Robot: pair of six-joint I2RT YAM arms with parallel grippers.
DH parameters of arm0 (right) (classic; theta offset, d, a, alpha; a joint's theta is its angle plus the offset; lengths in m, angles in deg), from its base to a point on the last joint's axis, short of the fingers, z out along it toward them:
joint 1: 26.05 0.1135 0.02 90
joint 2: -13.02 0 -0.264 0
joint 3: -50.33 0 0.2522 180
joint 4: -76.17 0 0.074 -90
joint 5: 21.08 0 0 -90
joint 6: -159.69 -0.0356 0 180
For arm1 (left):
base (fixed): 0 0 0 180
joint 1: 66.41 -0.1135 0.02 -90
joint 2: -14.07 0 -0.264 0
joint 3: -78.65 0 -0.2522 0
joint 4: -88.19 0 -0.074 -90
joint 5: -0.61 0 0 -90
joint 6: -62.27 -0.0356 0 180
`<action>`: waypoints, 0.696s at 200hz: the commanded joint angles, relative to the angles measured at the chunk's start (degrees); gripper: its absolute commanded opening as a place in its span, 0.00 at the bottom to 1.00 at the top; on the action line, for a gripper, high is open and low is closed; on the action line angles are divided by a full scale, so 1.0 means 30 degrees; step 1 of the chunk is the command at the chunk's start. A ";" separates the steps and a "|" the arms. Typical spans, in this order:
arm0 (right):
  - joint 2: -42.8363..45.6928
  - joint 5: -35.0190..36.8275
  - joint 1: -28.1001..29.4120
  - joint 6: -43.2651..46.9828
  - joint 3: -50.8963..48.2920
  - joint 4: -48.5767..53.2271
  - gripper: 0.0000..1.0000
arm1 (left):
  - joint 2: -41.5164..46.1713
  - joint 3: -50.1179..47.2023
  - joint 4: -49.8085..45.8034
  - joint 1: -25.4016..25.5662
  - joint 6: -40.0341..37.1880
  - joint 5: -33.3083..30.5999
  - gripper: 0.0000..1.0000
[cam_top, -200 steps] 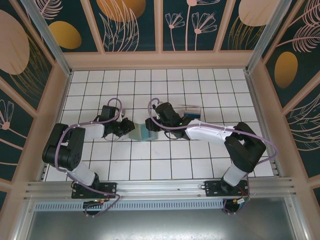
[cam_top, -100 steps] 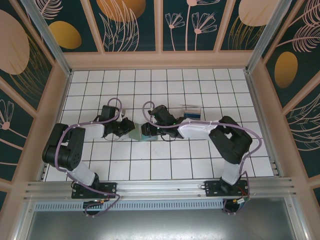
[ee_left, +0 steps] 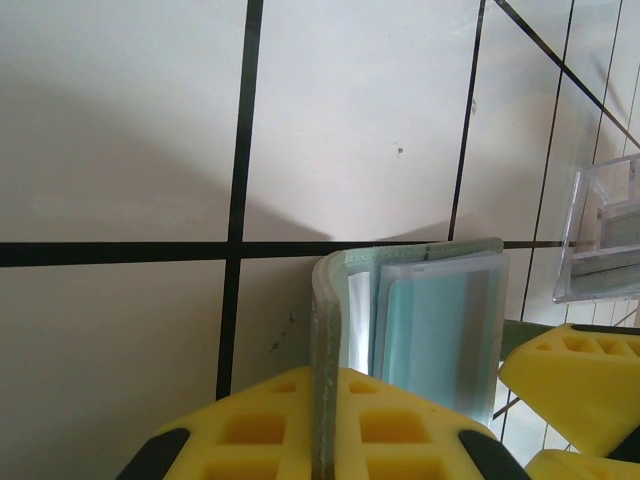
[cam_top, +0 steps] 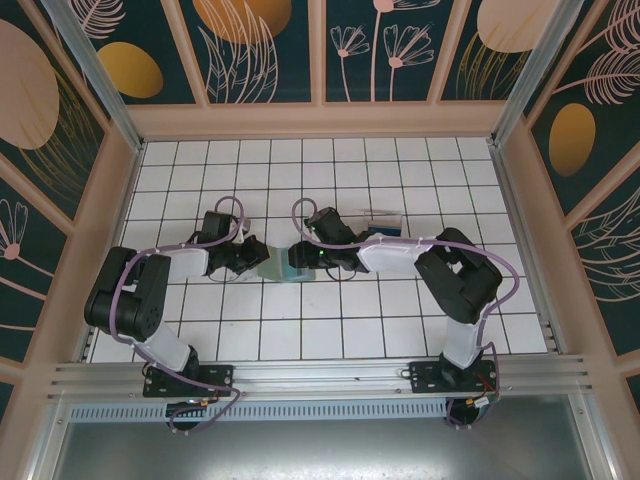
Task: Put the credit cards into the card holder
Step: Flip over the card slot in the card holder.
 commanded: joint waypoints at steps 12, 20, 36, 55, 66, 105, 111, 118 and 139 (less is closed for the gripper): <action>-0.0133 0.0131 -0.0088 -0.0553 -0.0163 0.0220 0.52 | -0.0032 -0.0238 0.0148 0.0071 -0.0089 0.0128 0.10; -0.0143 0.0098 -0.0052 -0.0616 -0.0169 0.0190 0.52 | -0.0030 -0.0238 0.0174 0.0103 -0.0063 0.0139 0.10; -0.0178 0.0197 -0.0081 -0.0755 -0.0161 0.0276 0.53 | -0.0030 -0.0325 0.0286 0.0084 -0.0029 0.0117 0.10; -0.0172 0.0737 -0.0120 -0.1365 -0.0245 0.0561 0.60 | -0.0030 -0.0440 0.0482 0.0065 0.0102 0.0141 0.10; -0.0161 0.0633 -0.0110 -0.1525 -0.0333 0.0448 0.61 | -0.0030 -0.0495 0.0543 0.0114 0.0153 0.0144 0.10; 0.0005 -0.1059 -0.0124 -0.1854 -0.0915 -0.1189 0.58 | -0.0030 -0.0590 0.0690 0.0080 0.0204 0.0165 0.09; -0.0023 -0.1398 -0.0110 -0.1929 -0.0978 -0.1455 0.56 | -0.0030 -0.0612 0.0730 0.0109 0.0246 0.0194 0.09; -0.0019 -0.1658 -0.0123 -0.1951 -0.1023 -0.1695 0.54 | -0.0045 -0.0616 0.0785 0.0094 0.0280 0.0212 0.09; 0.0080 -0.1927 -0.0088 -0.1939 -0.1107 -0.2060 0.51 | -0.0079 -0.0619 0.0905 0.0108 0.0373 0.0256 0.09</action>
